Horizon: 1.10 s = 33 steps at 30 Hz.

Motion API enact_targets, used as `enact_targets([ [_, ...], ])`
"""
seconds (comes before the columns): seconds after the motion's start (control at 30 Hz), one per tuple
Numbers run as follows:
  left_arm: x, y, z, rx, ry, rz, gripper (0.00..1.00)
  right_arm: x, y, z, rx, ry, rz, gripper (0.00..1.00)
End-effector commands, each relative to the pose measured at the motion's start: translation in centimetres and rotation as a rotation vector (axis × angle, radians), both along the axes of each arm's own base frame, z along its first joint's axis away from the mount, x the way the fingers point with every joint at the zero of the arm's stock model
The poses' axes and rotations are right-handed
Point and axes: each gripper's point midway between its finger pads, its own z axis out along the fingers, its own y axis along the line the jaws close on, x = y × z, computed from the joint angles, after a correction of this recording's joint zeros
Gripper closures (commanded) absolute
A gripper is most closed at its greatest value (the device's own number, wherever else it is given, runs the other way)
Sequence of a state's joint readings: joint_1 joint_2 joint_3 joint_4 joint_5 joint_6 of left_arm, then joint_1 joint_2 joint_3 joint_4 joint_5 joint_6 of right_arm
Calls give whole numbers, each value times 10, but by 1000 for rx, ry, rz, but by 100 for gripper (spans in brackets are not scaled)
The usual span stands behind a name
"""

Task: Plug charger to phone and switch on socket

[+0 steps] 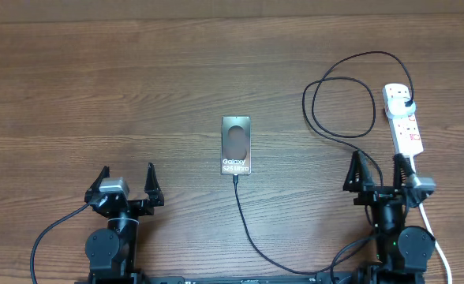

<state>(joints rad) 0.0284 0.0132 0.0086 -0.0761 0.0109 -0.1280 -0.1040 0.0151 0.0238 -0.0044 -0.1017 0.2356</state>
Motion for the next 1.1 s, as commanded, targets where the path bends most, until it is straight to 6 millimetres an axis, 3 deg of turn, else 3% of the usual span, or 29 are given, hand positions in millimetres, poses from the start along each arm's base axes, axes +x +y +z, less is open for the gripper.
enact_targets([
  [0.0, 0, 0, 0, -8, -4, -2, 0, 1, 5, -11, 0, 27, 26, 0],
  [0.1, 0, 0, 0, -8, -4, -2, 1, 1, 4, -23, 7, 79, 24, 0],
  [0.93, 0, 0, 0, -8, -4, -2, 0, 1, 1, -23, 7, 79, 6, 0],
  [1.07, 0, 0, 0, -8, -4, -1, 0, 1, 6, -23, -120, 74, 33, 0],
])
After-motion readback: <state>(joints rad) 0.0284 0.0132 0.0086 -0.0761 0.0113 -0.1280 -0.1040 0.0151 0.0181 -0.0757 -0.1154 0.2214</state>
